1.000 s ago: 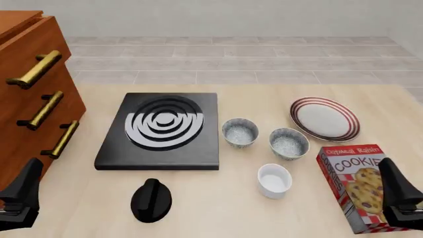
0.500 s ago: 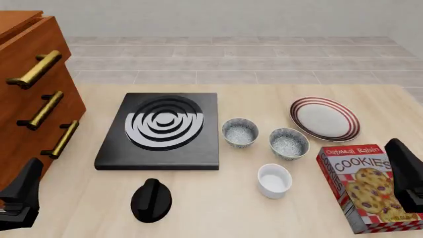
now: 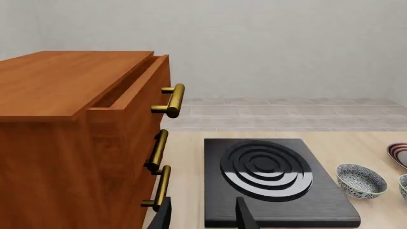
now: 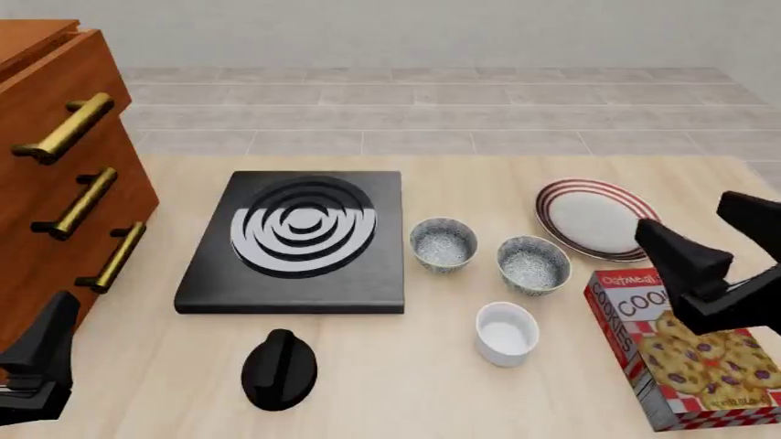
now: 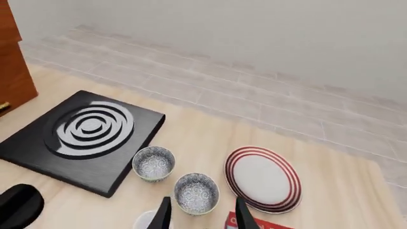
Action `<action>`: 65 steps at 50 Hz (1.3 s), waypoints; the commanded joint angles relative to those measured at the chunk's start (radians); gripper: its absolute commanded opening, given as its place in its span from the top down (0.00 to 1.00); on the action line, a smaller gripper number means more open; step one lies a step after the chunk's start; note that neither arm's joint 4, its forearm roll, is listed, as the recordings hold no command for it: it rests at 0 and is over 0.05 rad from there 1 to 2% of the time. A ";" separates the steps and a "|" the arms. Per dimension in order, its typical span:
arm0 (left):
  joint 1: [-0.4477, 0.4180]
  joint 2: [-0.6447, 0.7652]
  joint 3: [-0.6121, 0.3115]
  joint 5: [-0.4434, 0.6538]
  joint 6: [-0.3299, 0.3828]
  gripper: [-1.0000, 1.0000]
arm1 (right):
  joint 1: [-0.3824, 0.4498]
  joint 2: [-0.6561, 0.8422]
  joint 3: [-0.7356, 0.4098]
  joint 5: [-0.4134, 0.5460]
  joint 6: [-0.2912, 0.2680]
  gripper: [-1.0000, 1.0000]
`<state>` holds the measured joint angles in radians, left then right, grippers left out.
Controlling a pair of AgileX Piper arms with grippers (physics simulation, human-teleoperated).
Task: Pick the akita bowl from table center and place it on the plate.
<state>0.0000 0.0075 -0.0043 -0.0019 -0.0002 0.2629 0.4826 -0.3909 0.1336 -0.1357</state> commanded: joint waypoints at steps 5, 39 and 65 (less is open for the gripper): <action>0.000 0.000 0.000 0.000 0.000 0.00 | 0.130 0.275 -0.143 0.034 -0.140 0.00; 0.000 0.000 0.000 0.000 0.000 0.00 | 0.343 0.861 -0.551 0.268 -0.413 0.00; 0.000 0.000 0.000 0.000 0.000 0.00 | 0.329 1.134 -0.692 0.336 -0.554 0.00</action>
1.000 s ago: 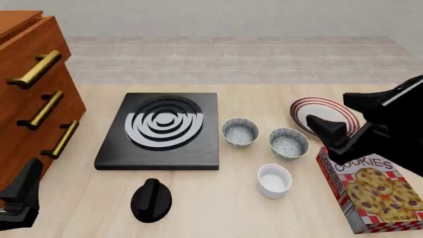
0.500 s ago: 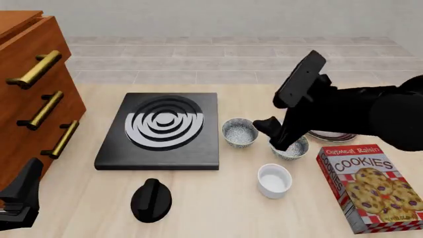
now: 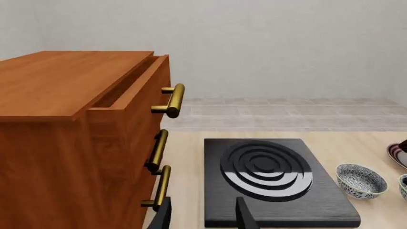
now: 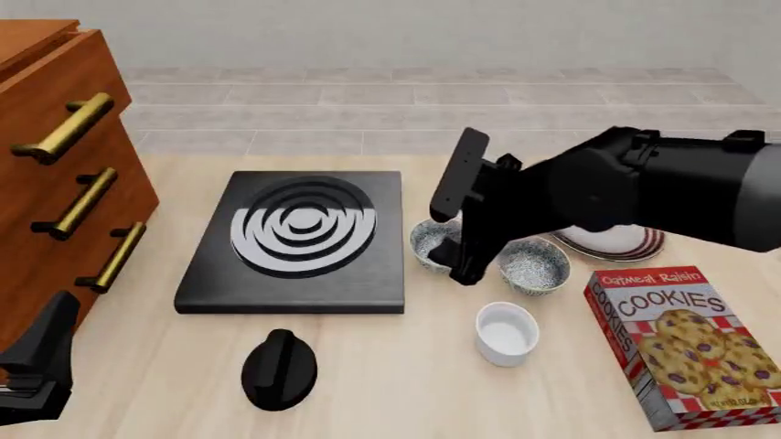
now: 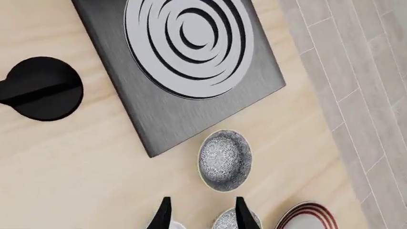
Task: Pick the akita bowl from table center and place it on the plate.
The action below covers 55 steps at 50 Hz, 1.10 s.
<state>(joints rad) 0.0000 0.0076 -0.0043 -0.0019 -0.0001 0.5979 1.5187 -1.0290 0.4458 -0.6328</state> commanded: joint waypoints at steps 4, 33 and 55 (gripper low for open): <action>0.000 0.000 0.000 0.000 0.000 0.00 | -0.004 0.123 -0.065 0.025 -0.067 0.00; 0.000 0.000 0.000 0.000 0.000 0.00 | -0.082 0.279 -0.085 0.020 -0.232 0.00; 0.000 0.000 0.000 0.000 0.000 0.00 | -0.126 0.340 -0.143 0.027 -0.319 0.00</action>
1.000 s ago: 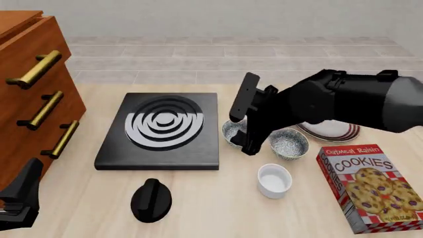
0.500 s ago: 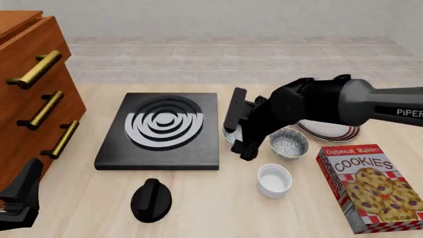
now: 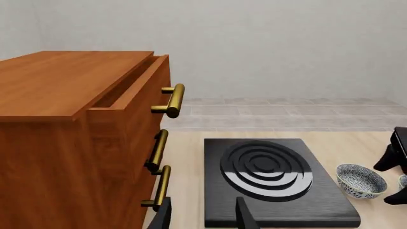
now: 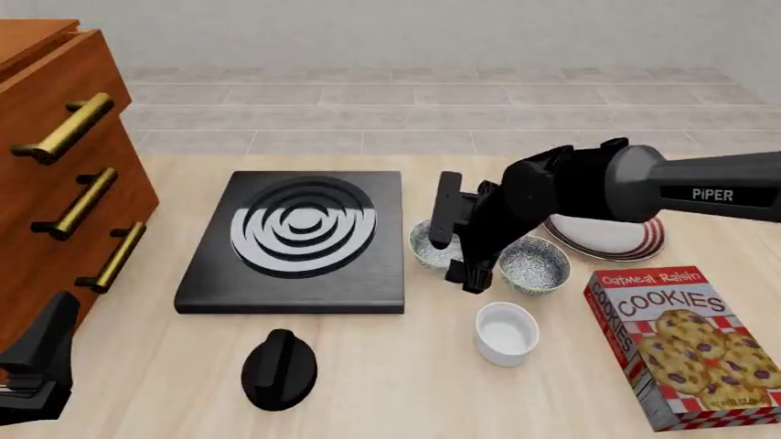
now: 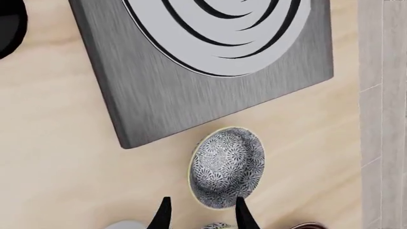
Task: Pick the akita bowl from table center and place it on the plate.
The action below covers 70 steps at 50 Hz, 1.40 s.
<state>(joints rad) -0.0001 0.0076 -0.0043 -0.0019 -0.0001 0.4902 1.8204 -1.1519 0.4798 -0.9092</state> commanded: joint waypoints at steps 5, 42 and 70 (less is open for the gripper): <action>0.000 0.000 0.000 0.000 0.000 0.00 | -0.006 0.063 -0.038 -0.007 -0.036 0.00; 0.000 0.000 0.000 0.000 0.000 0.00 | -0.015 0.146 -0.044 -0.046 -0.025 0.00; 0.000 0.000 0.000 0.000 0.000 0.00 | 0.008 0.152 -0.021 -0.075 -0.043 1.00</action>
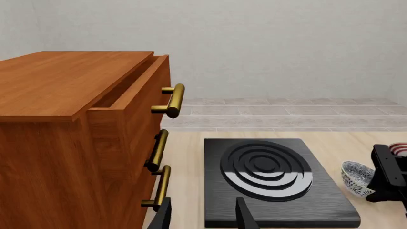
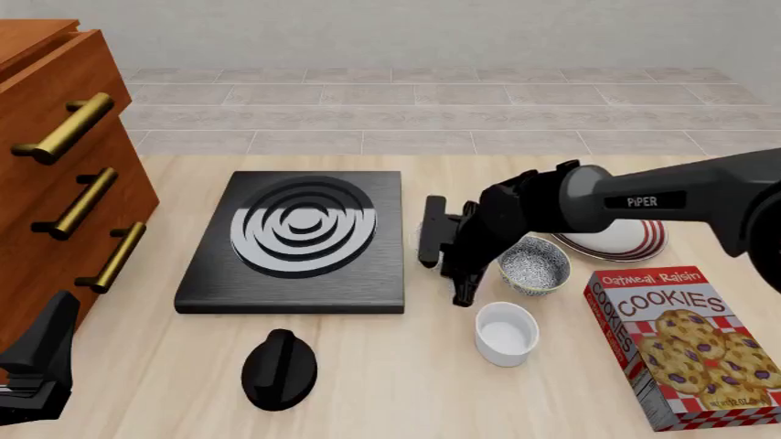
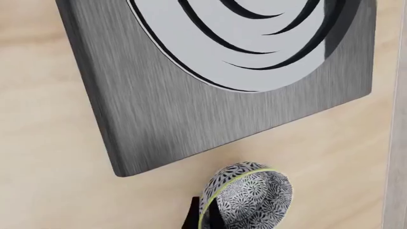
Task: Pick the akita bowl from table center and place it on the plate.
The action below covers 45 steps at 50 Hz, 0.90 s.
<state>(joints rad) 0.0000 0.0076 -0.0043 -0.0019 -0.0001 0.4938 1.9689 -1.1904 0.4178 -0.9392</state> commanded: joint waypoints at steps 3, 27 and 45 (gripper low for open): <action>0.000 0.000 0.000 0.000 0.000 0.00 | 0.001 -0.003 0.013 -0.010 -0.018 1.00; 0.000 0.000 0.000 0.000 0.000 0.00 | 0.002 -0.065 0.028 0.008 -0.050 1.00; 0.000 0.000 0.000 0.000 0.000 0.00 | 0.023 -0.215 -0.032 0.139 -0.015 1.00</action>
<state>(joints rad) 0.0000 0.0076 -0.0043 -0.0019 -0.0001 0.4980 1.8290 -1.1761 0.4864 -0.9879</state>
